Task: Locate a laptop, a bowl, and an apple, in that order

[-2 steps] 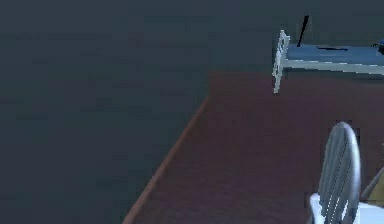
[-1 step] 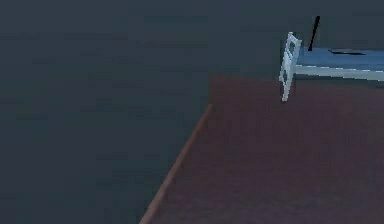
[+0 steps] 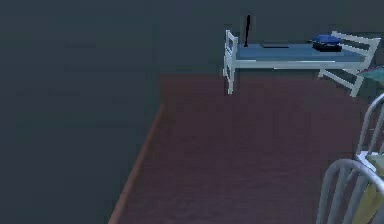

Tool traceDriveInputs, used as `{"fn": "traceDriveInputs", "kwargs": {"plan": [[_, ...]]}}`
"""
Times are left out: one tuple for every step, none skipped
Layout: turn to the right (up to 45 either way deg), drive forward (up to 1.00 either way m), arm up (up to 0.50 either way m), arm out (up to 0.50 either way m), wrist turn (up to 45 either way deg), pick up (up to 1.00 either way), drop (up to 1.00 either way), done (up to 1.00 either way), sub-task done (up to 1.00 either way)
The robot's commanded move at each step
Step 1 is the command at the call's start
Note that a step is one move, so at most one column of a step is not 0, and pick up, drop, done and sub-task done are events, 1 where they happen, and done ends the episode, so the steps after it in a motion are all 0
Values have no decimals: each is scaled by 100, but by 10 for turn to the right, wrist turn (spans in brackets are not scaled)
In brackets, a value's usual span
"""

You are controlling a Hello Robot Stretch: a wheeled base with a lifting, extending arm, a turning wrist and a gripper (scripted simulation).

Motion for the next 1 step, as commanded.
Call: {"fn": "traceDriveInputs", "kwargs": {"plan": [[0, 100, 0, 0, 0, 0, 0, 0, 0]]}}
